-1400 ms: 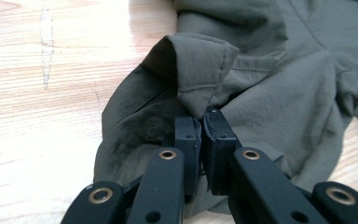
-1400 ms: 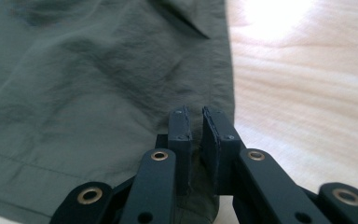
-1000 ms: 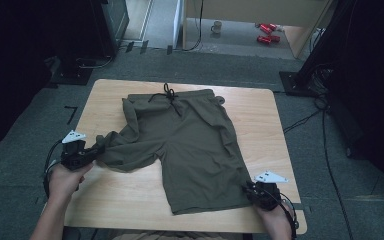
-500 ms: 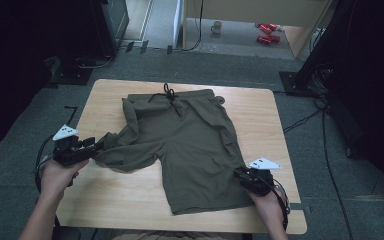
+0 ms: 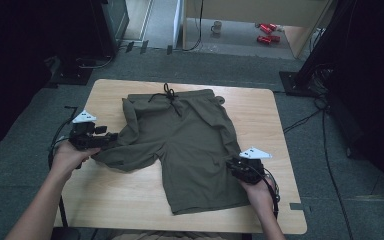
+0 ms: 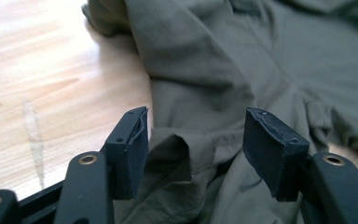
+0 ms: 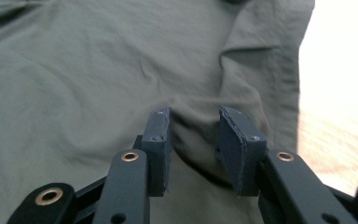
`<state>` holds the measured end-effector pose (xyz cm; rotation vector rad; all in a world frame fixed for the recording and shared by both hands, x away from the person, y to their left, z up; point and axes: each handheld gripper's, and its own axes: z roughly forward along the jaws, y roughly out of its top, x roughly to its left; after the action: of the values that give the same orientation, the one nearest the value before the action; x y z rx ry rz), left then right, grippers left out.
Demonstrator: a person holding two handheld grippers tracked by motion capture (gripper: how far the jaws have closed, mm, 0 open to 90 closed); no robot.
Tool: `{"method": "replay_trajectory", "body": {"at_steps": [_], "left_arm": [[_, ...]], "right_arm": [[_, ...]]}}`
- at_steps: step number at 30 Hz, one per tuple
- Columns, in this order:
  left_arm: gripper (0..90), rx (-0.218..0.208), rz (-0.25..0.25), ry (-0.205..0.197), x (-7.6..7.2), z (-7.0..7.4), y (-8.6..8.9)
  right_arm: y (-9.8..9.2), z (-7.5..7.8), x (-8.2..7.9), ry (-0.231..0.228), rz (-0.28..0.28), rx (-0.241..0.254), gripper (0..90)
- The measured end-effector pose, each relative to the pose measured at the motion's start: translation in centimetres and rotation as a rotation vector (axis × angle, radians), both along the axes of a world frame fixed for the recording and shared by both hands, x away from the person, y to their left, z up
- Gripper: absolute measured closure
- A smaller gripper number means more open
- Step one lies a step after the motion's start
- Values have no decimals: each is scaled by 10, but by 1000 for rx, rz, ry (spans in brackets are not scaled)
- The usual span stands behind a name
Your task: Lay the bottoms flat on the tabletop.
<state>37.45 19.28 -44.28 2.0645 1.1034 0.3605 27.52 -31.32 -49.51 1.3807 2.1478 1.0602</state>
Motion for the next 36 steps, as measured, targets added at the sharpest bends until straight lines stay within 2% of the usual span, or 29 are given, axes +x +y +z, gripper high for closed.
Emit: {"method": "replay_trajectory", "body": {"at_steps": [2, 5, 7, 8, 12, 16, 19, 22, 24, 31, 34, 36], "left_arm": [[444, 40, 6, 7, 2, -6, -2], [714, 34, 36, 36, 5, -11, 2], [823, 36, 56, 36, 3, -10, 7], [843, 28, 72, 29, 1, -8, 10], [862, 4, 142, -5, -14, 2, 30], [866, -6, 187, -25, -30, 6, 50], [867, -13, 226, -31, -39, 4, 64], [867, -22, 266, -30, -47, 0, 75], [868, -23, 288, -28, -53, -2, 82], [869, -31, 335, -7, -75, -11, 99], [868, -36, 347, -2, -81, -13, 104], [869, -40, 352, 7, -85, -15, 107]], "right_arm": [[4, 0, 4, -6, 8, -2, 642], [10, -1, 12, -7, 19, -5, 638], [13, -2, 19, -7, 26, -13, 631], [15, -3, 22, -12, 26, -22, 629], [22, -4, 35, -24, 34, -59, 620], [26, -9, 46, 6, 41, -71, 618], [28, -14, 53, 9, 44, -81, 618], [28, -20, 57, 15, 38, -94, 613], [24, -21, 59, 17, 25, -68, 607], [16, -22, 62, -4, 22, -81, 629], [8, -23, 63, -5, 11, -70, 639], [1, -23, 63, -10, 1, -84, 646]]}}
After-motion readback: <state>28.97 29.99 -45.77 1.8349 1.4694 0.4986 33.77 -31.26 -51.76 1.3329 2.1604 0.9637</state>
